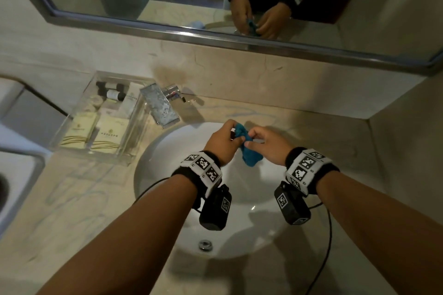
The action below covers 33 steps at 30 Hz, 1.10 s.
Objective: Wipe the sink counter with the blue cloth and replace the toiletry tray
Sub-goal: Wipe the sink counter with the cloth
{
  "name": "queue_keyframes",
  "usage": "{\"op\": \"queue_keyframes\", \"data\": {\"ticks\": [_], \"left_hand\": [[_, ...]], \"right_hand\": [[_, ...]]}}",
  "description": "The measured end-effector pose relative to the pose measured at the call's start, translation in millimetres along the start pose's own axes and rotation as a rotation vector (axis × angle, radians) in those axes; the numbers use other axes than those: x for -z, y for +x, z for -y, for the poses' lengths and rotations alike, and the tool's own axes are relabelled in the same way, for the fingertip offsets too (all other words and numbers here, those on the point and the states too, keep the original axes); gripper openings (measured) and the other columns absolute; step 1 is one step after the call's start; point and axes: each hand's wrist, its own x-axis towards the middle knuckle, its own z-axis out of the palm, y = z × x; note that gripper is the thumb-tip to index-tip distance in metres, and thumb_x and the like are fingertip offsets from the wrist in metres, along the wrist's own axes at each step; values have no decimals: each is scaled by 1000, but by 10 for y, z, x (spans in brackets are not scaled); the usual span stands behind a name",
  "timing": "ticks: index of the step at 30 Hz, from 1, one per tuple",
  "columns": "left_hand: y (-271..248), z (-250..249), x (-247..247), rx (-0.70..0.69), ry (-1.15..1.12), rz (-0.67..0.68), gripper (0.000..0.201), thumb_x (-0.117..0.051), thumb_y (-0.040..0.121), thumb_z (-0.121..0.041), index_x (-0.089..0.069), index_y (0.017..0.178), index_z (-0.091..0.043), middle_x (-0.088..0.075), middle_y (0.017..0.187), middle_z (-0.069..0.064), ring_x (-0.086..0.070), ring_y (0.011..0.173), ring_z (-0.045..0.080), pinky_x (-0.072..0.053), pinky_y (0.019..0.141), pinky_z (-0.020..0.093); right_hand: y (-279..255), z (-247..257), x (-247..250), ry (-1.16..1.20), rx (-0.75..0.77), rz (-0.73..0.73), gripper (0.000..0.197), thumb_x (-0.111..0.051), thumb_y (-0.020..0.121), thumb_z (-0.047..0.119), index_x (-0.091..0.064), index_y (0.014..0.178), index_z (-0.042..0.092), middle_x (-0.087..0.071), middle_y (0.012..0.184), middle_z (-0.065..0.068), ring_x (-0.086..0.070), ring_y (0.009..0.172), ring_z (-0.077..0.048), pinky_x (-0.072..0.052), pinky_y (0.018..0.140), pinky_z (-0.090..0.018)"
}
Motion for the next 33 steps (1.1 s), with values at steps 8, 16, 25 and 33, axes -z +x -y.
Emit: {"op": "queue_keyframes", "data": {"ticks": [8,16,25,33], "left_hand": [[244,235,203,18,44,-163,15,-61,90,-15,-59,105,-14,-65,100,2,-57,87,13,-42,76,23],[623,638,399,85,489,-87,44,-53,93,-30,-42,135,-22,-45,140,7,-44,125,28,-39,103,41],[895,940,488,85,718,-71,59,-51,93,-31,-27,146,-26,-21,154,4,-21,141,27,-20,116,42],[901,1032,467,46,765,-154,56,-50,93,-35,-28,144,-30,-17,153,6,-15,141,27,-18,113,39]], "right_hand": [[463,7,-225,-26,56,-49,31,-60,84,7,-44,82,33,-58,80,3,-57,75,-14,-49,69,-30],[1078,-116,-141,-262,29,-193,25,-53,88,0,-65,109,7,-59,116,-15,-55,108,-30,-40,90,-27],[1565,-114,-324,-274,15,-213,29,-51,93,9,-60,120,9,-52,126,-14,-51,115,-29,-40,99,-30],[1822,-64,-621,-476,111,-118,40,-44,95,15,-45,135,20,-34,141,-3,-29,131,-23,-21,110,-23]]}}
